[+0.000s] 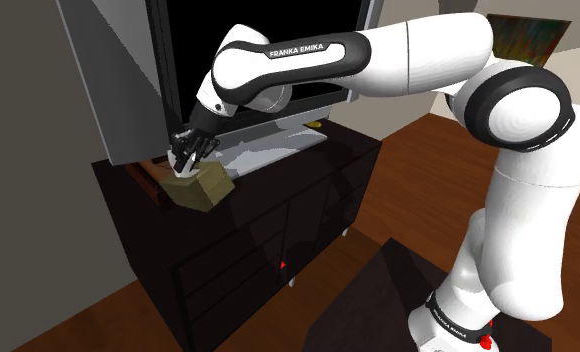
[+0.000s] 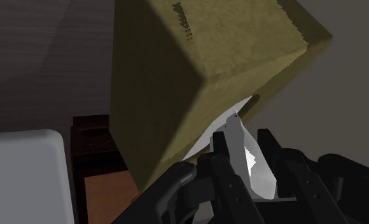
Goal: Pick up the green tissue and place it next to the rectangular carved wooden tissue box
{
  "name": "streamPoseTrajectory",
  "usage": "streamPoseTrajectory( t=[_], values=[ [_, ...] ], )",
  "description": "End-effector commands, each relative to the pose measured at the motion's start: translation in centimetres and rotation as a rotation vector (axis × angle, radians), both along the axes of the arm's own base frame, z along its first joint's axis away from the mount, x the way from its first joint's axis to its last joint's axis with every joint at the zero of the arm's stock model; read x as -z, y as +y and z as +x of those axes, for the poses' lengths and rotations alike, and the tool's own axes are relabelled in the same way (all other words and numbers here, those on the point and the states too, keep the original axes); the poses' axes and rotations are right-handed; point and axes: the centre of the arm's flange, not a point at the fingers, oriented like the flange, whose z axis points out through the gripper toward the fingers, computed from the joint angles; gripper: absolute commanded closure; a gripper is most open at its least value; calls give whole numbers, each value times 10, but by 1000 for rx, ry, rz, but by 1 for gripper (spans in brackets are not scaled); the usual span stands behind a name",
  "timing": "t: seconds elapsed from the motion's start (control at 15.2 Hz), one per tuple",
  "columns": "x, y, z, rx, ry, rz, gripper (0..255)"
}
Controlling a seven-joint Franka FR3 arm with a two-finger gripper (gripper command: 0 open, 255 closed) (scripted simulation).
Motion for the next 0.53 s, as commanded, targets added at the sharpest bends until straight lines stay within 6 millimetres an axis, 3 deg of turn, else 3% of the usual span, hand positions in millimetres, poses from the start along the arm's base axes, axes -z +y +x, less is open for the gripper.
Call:
streamPoseTrajectory(
  t=[0.0,0.13,0.46],
  values=[
    [40,-15,12,6,19,-73,255],
    [51,-15,12,6,19,-73,255],
    [51,-15,12,6,19,-73,255]
  ],
)
